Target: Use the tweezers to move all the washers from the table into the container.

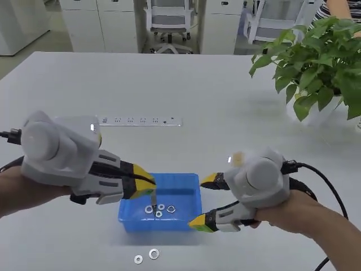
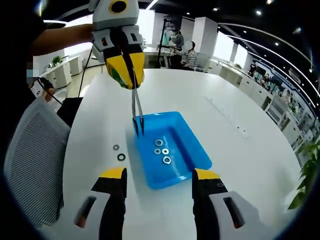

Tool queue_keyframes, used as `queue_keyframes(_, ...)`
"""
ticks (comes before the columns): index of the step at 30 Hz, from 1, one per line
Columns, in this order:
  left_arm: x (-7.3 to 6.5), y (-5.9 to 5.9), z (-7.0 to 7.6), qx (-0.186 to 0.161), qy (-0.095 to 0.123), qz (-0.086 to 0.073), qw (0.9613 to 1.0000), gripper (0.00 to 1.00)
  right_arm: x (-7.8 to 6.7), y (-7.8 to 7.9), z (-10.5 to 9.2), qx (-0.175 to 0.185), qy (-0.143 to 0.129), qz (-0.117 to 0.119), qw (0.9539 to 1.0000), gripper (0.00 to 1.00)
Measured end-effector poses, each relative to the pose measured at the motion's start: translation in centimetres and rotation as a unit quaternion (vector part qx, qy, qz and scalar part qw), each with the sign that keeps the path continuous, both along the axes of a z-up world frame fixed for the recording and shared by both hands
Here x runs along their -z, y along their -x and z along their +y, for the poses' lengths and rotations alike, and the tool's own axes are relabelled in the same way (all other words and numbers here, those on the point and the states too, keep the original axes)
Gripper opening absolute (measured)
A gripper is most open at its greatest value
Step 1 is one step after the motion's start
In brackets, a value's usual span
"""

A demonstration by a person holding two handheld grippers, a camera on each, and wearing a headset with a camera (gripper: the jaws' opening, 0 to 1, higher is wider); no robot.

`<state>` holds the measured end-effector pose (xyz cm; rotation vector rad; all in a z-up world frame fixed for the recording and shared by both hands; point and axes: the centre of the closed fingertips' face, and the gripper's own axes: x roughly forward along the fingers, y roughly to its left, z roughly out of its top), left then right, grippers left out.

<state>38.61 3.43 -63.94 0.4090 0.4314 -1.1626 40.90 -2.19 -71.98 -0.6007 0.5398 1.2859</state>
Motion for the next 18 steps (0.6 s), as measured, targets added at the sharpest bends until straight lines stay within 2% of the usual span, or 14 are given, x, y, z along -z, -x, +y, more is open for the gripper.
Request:
queue_keyframes(8, -0.2, 0.9, -0.1, 0.005, 0.001, 0.002, 1.0000, 0.05, 0.5, 0.5, -1.0, 0.031, -0.011, 0.013, 0.9994, 0.64)
queue_keyframes(18, 0.4, 2.2, -0.5, 0.021, -0.003, 0.011, 0.9997, 0.05, 0.3, 1.1, -1.6, 0.059, -0.028, 0.016, 0.9978, 0.82)
